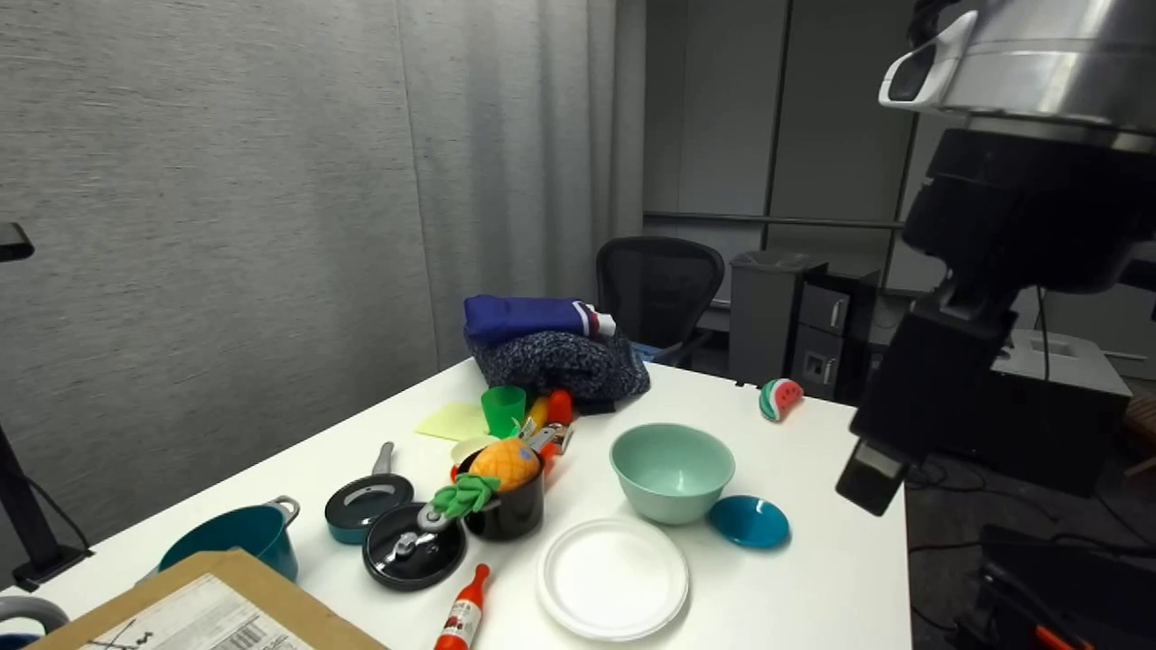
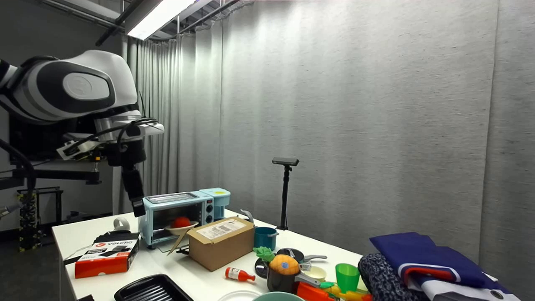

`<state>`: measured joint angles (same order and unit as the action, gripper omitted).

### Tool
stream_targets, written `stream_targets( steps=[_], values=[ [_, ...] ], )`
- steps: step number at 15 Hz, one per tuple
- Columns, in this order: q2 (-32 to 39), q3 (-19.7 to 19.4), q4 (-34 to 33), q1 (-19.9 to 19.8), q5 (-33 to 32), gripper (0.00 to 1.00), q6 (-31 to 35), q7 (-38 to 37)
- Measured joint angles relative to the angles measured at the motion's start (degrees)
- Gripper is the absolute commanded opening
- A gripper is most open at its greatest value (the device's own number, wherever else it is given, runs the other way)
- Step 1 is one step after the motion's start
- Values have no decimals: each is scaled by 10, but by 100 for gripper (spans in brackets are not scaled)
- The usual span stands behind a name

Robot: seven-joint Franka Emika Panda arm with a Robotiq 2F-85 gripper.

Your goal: Put the green bowl on the white plate

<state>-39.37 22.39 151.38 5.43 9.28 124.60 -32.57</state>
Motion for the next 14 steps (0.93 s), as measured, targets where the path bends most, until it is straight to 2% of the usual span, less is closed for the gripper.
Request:
stream_targets(
  steps=[8, 11, 14],
  values=[
    [72, -98, -22, -14, -44, 100, -15, 105],
    [100, -107, -45, -36, -45, 100, 10, 89],
    [105, -106, -50, -37, -45, 100, 11, 83]
  ],
)
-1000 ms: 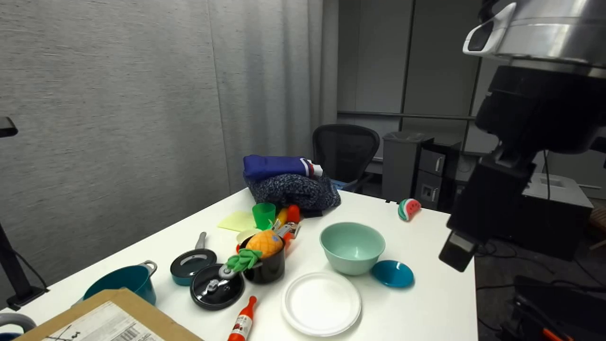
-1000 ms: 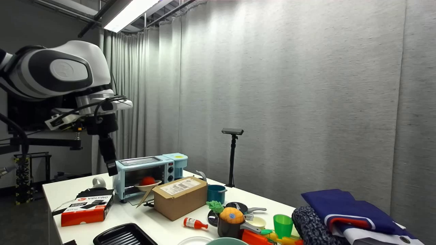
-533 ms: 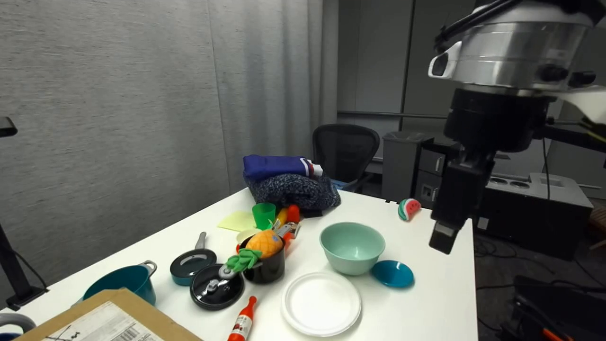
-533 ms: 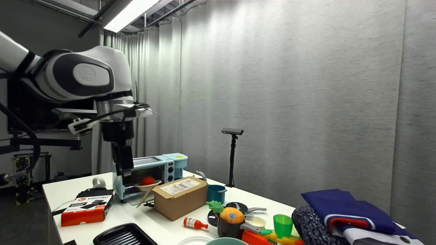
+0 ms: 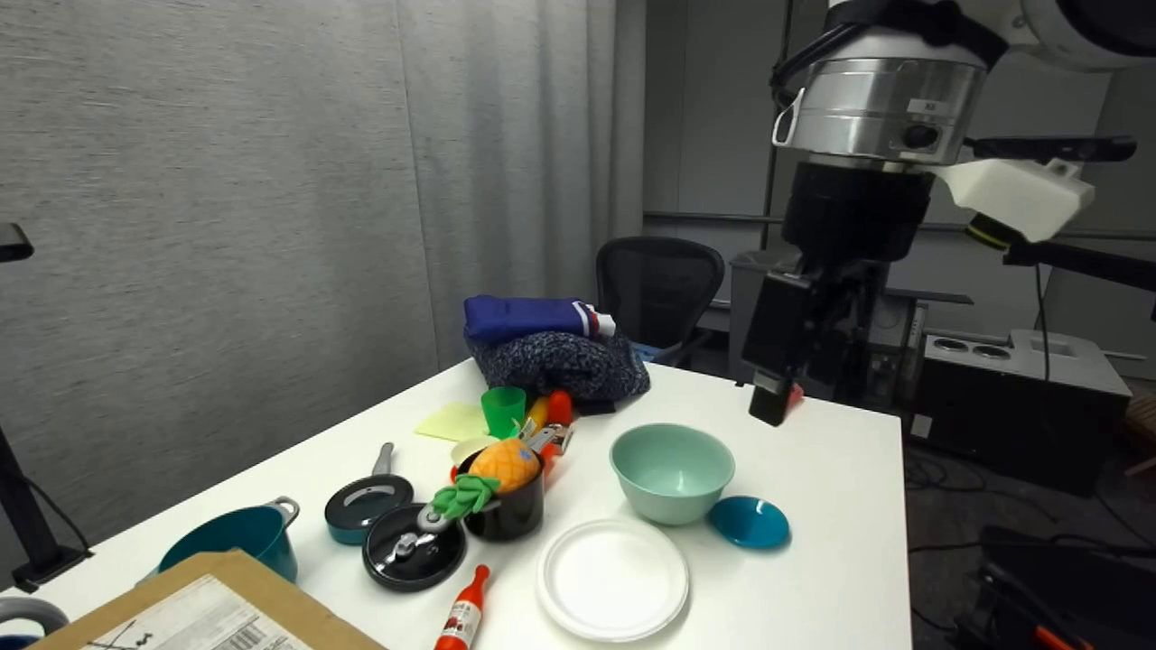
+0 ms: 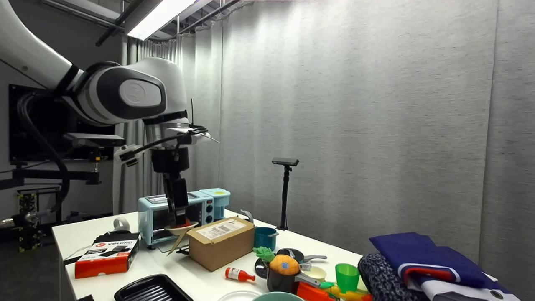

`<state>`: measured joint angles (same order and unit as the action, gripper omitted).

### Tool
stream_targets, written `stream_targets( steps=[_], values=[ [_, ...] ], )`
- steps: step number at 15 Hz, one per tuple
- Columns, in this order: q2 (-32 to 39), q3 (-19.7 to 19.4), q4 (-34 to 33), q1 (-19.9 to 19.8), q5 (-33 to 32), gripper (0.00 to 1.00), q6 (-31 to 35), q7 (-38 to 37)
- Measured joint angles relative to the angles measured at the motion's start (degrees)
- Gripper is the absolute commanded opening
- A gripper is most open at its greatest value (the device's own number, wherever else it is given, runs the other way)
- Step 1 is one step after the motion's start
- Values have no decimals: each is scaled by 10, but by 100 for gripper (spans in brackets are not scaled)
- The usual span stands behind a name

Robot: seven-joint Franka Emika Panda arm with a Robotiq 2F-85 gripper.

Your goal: Put the green bowl on the white plate

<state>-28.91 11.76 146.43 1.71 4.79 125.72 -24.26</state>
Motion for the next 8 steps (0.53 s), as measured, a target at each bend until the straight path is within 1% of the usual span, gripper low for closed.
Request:
stream_targets(
  steps=[8],
  values=[
    [0, 0, 2, 0, -5, 100, 0, 0]
  ],
)
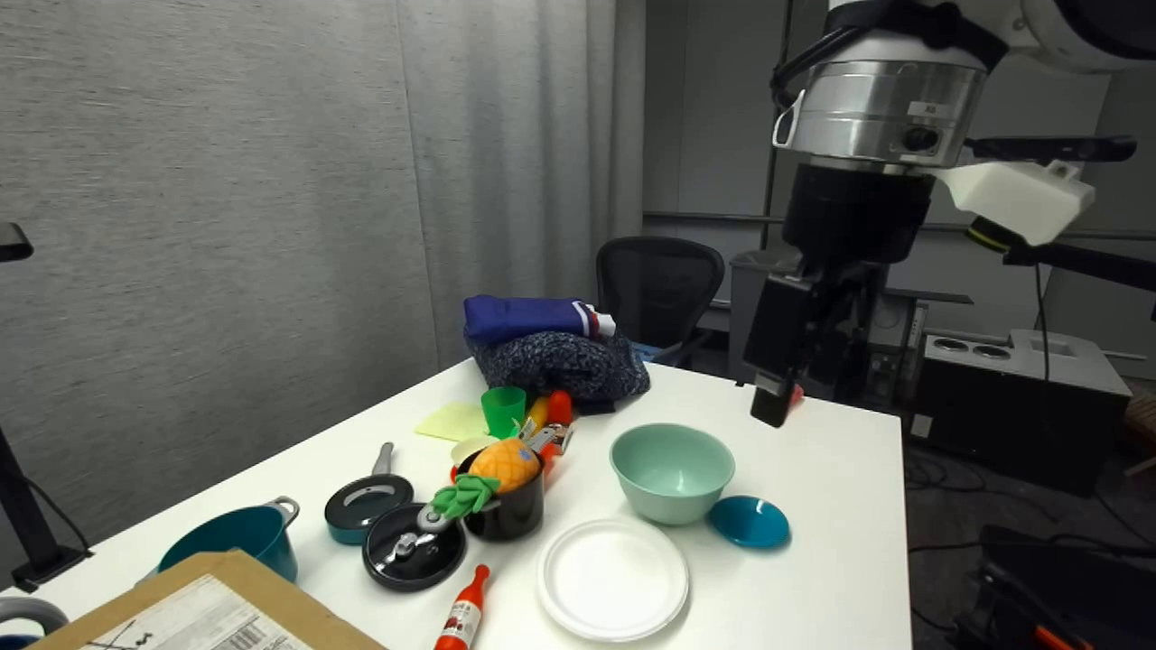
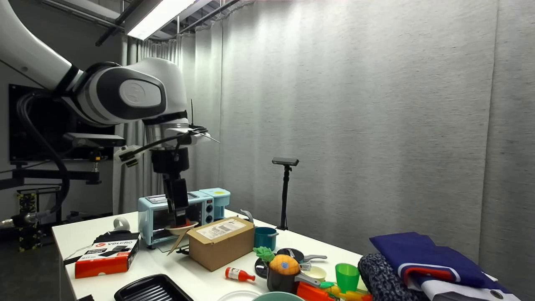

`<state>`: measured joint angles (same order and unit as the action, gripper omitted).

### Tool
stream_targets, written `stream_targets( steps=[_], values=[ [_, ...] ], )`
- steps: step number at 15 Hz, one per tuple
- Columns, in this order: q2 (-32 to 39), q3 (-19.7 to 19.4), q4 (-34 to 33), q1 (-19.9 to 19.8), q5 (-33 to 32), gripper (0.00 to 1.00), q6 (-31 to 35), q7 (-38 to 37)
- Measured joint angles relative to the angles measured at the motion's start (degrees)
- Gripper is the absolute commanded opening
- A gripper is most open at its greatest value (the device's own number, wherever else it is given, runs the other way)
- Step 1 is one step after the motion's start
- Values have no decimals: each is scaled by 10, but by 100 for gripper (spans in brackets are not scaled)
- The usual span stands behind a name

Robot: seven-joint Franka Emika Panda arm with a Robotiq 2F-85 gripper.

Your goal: Put the green bowl on the white plate

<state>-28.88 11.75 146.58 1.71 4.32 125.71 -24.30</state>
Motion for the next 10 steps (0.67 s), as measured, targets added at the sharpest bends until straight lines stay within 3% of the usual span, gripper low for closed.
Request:
stream_targets(
  steps=[6, 10],
  values=[
    [41, -16, -2, -20, -132, 100, -14, 71],
    [112, -37, -25, -45, -180, 100, 72, 72]
  ],
)
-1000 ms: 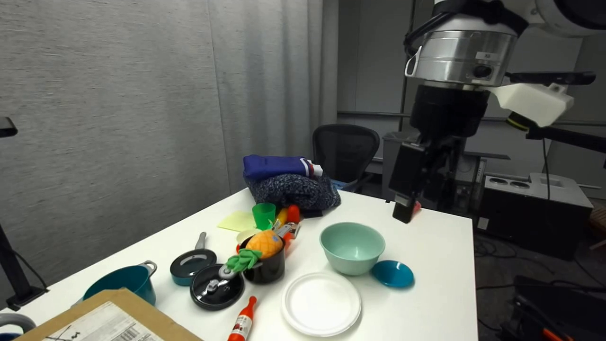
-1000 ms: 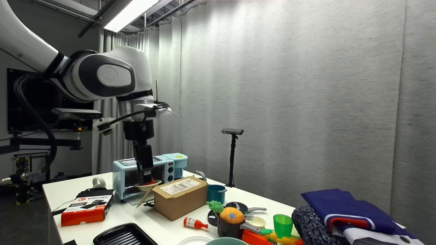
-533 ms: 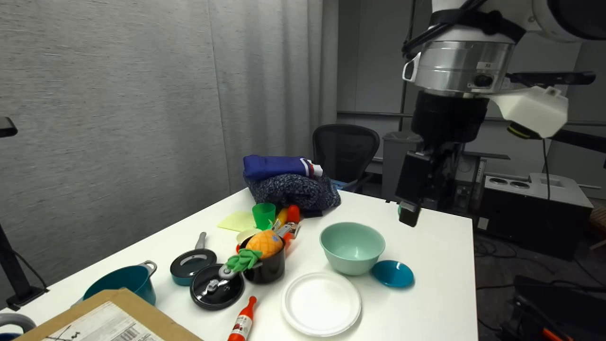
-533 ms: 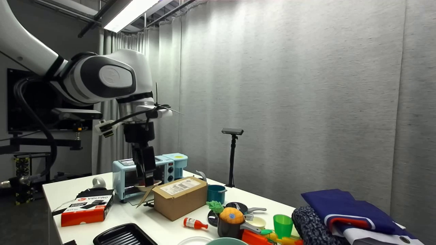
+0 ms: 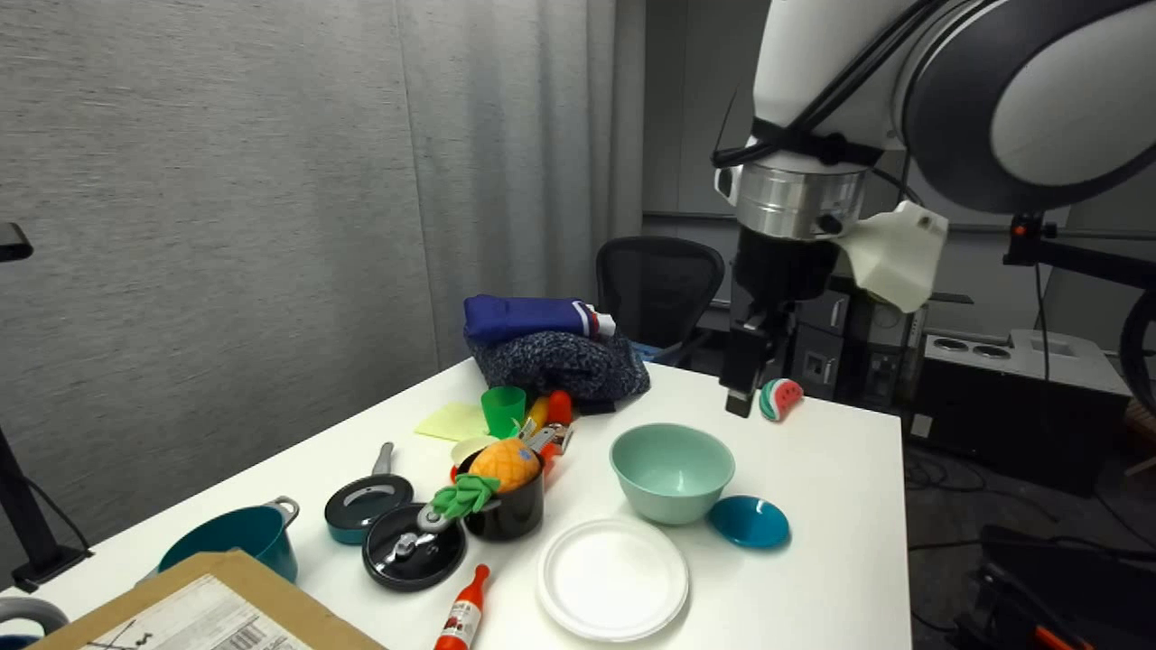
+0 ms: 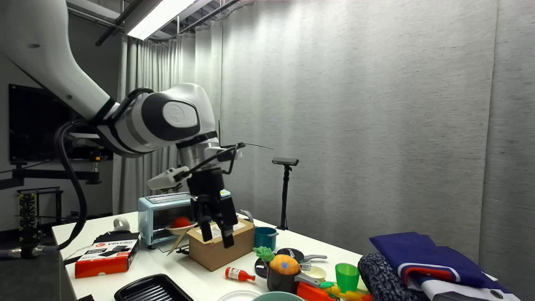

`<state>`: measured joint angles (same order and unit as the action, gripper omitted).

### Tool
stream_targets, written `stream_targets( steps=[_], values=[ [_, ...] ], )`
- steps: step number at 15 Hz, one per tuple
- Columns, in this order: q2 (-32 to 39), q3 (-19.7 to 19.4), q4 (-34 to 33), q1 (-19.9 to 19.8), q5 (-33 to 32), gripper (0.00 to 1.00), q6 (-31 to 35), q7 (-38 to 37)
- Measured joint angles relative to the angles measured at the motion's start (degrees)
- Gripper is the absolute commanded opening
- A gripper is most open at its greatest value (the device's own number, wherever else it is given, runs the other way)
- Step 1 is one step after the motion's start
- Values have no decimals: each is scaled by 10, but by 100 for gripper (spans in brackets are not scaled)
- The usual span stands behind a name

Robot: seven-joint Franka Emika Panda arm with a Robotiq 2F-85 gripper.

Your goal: Put the green bowl on the white plate

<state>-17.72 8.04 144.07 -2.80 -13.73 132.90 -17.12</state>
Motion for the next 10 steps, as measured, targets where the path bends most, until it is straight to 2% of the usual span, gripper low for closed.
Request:
stream_targets(
  steps=[5, 10],
  values=[
    [132, -25, -71, -13, -2, 100, 111, -53],
    [246, -48, -135, -4, -1, 100, 148, -93]
  ],
)
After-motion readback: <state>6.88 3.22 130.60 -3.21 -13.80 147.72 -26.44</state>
